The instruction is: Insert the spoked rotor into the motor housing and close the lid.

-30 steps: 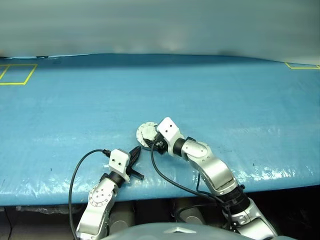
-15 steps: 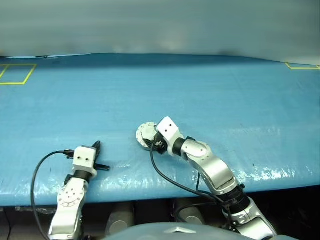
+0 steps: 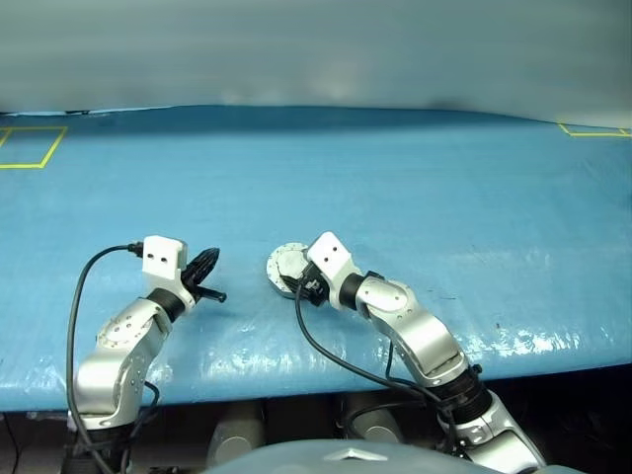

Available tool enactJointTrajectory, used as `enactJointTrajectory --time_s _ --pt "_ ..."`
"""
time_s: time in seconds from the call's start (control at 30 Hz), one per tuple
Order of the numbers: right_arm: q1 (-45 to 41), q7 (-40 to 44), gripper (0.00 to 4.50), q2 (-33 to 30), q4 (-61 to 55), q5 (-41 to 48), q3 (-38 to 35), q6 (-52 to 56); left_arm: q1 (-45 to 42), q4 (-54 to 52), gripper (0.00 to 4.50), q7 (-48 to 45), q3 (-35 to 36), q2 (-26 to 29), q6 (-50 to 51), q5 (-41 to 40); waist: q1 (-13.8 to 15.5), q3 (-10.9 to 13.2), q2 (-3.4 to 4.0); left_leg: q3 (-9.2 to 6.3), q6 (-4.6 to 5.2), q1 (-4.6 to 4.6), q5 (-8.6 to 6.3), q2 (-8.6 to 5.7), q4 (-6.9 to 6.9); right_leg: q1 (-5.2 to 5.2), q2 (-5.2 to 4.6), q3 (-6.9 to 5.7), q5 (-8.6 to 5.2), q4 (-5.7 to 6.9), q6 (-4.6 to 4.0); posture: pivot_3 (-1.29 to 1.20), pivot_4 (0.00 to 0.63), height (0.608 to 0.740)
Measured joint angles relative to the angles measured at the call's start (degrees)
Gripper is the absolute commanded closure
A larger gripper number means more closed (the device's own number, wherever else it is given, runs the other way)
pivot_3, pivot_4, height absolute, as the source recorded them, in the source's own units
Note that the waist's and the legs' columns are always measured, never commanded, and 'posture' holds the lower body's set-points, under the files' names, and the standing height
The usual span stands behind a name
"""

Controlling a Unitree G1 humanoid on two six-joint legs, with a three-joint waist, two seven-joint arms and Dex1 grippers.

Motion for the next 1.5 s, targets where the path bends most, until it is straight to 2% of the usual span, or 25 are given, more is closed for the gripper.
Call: enactJointTrajectory --time_s 0.3,0.5,0.83,1.2,1.5 --pt "-0.1 0.0 1.46 0.2 0.2 -0.1 0.0 0.0 -7.9 2.0 4.50 -6.1 -0.7 2.1 8.0 -7.0 0.0 0.0 0.00 0.00 -0.01 0.01 0.01 0.00 0.01 0.02 0.01 0.01 -0.10 0.01 -0.17 0.00 0.150 0.740" --pt "-0.1 0.0 1.46 0.3 0.2 -0.1 0.0 0.0 -10.3 3.8 4.50 -8.9 -4.0 2.5 13.0 -9.2 0.0 0.0 -0.01 0.00 -0.01 0.01 0.01 0.00 0.01 0.01 0.01 0.02 -0.09 0.00 -0.15 0.00 0.150 0.740" --pt "-0.1 0.0 1.46 0.6 0.4 -0.2 0.0 0.0 -12.2 5.6 4.50 -11.4 -11.5 4.3 14.1 -6.9 0.0 0.0 0.00 0.00 -0.01 0.03 0.01 0.00 0.01 0.02 0.02 0.02 -0.11 0.02 -0.19 0.00 0.150 0.740" --pt "0.0 0.0 1.46 0.5 0.1 -0.3 0.0 0.0 -15.4 11.0 4.50 -7.7 -10.0 1.9 12.4 -4.2 0.0 0.0 0.00 0.00 -0.01 0.02 0.01 0.00 0.00 0.01 0.02 0.03 -0.10 0.01 -0.18 0.00 0.150 0.740" --pt "0.1 -0.1 1.46 0.5 0.0 -0.3 0.0 0.3 -16.6 12.7 4.50 -8.9 -10.9 1.7 11.5 -2.7 0.1 0.0 0.00 0.00 -0.01 0.02 0.01 -0.01 0.00 0.02 0.02 0.03 -0.09 0.00 -0.17 0.00 0.150 0.740"
